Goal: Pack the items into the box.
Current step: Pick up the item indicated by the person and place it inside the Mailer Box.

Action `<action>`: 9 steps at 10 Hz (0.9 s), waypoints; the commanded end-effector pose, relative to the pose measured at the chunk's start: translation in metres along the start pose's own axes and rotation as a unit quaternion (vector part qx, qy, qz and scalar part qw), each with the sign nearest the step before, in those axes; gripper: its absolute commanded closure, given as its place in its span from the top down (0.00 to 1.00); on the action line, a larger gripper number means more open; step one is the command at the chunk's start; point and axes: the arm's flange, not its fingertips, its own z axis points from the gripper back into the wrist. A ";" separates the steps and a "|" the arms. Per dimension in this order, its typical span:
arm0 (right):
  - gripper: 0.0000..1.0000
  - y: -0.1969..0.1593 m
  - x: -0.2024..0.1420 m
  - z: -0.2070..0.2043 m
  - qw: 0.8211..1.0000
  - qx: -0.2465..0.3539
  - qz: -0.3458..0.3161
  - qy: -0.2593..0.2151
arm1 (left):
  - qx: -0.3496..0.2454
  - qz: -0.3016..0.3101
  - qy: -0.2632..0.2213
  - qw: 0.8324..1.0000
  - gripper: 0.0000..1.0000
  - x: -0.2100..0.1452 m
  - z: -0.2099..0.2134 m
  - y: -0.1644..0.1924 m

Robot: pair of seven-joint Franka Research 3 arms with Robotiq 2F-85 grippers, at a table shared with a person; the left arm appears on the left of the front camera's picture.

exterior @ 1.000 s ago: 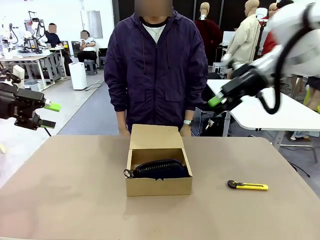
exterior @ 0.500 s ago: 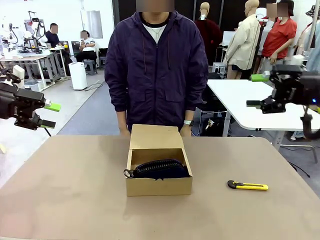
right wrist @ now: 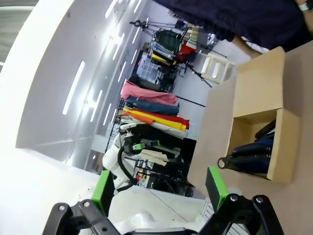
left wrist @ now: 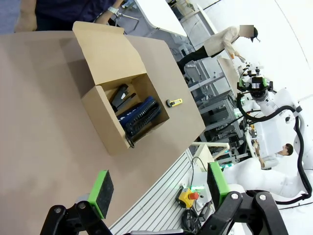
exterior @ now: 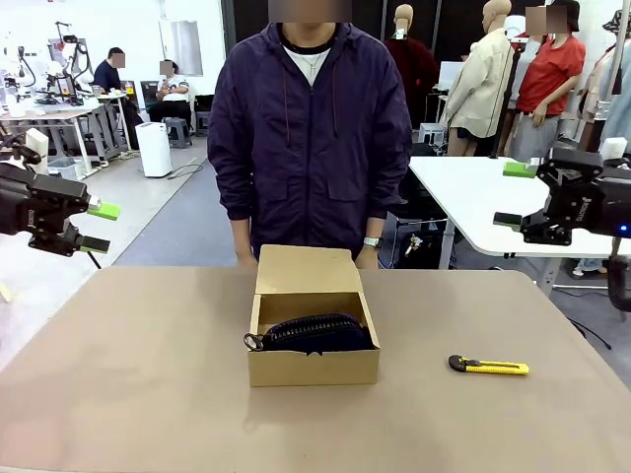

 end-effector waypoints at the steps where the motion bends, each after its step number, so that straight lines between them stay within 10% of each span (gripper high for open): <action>1: 1.00 0.004 0.007 0.004 1.000 0.015 -0.008 0.005 | -0.003 -0.003 0.004 1.000 1.00 -0.001 0.003 0.000; 9: 1.00 0.004 0.007 0.004 1.000 0.015 -0.008 0.005 | -0.003 -0.003 0.004 1.000 1.00 -0.001 0.003 0.000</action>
